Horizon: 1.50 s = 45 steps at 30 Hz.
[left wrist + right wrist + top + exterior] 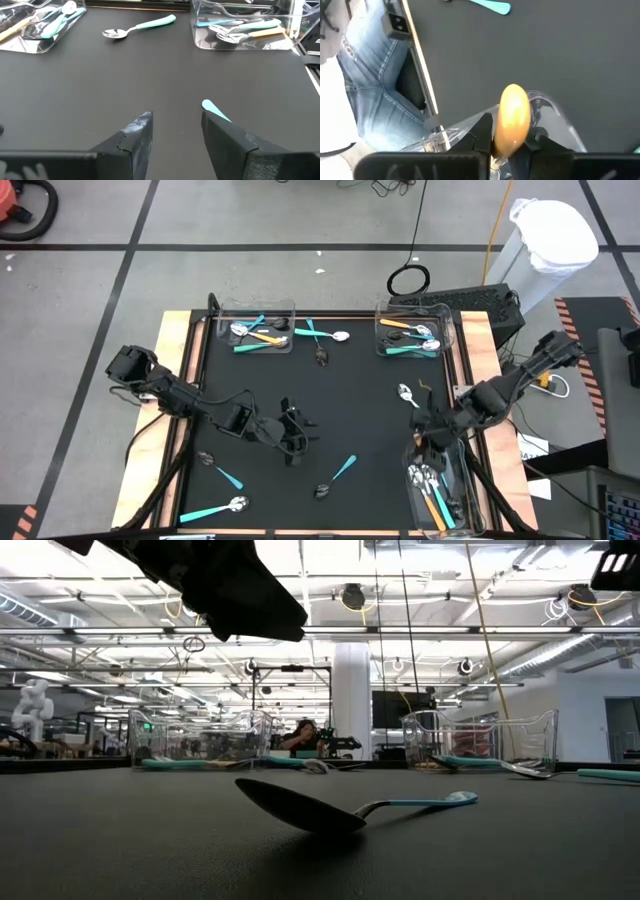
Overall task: Sort silverware by color (type)
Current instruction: Put the yellow spoon into the bottom right transparent bin, then put the blue spoon into the top right transparent bin
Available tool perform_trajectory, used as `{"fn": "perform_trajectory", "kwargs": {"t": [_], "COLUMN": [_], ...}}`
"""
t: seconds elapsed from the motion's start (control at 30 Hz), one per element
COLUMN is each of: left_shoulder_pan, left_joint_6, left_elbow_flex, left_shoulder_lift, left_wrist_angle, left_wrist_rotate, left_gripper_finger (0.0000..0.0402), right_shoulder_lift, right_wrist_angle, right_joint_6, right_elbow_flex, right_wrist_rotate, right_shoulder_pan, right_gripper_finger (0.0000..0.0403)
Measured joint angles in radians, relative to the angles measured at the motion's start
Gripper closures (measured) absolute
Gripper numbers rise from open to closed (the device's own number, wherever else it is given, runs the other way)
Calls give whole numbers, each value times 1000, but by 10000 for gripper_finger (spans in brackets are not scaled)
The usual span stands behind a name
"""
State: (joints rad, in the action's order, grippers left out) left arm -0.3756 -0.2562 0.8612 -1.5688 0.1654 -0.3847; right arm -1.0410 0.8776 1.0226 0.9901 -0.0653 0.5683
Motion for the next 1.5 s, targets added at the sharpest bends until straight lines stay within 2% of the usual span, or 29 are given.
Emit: {"fn": "perform_trajectory", "kwargs": {"t": [0.2, 0.27, 0.37, 0.47, 0.63, 0.83, 0.97, 1.17, 1.33, 1.43, 1.5], "left_shoulder_pan": [0, 0, 0, -1, -1, -1, -1, -7, -8, -7, -7], "left_joint_6": [0, 0, -1, -1, -1, -2, -2, -14, -29, -32, -52], "left_elbow_flex": [0, 0, 0, 0, 0, 0, 0, 0, 0, 0, 0], "left_shoulder_lift": [0, 0, 0, 0, 0, 0, 0, 0, 0, 0, 0], "left_wrist_angle": [1, 1, 1, 1, 1, 2, 2, -19, -67, -72, -72], "left_wrist_rotate": [0, -1, -1, 11, 11, 14, 14, 14, 14, 14, 14], "left_gripper_finger": [228, 228, 228, 228, 228, 228, 228, 228, 228, 228, 228], "right_shoulder_lift": [-1, -1, -4, -5, -26, -59, -57, -48, -45, -44, -43], "right_wrist_angle": [-107, -147, -133, -33, 83, 82, 70, 62, -43, -122, -198], "right_joint_6": [-109, -123, -84, 3, 101, 135, 147, 125, -47, -202, -311], "right_elbow_flex": [0, 0, 0, 0, 0, 0, 0, 0, 51, 117, 144], "right_wrist_rotate": [34, -13, -85, -90, -40, -59, 16, 26, 136, 277, 417], "right_shoulder_pan": [48, 56, 65, 71, 104, 130, 132, 132, 133, 133, 133], "right_gripper_finger": [376, 376, 376, 373, 351, 313, 287, 265, 265, 267, 267]}}
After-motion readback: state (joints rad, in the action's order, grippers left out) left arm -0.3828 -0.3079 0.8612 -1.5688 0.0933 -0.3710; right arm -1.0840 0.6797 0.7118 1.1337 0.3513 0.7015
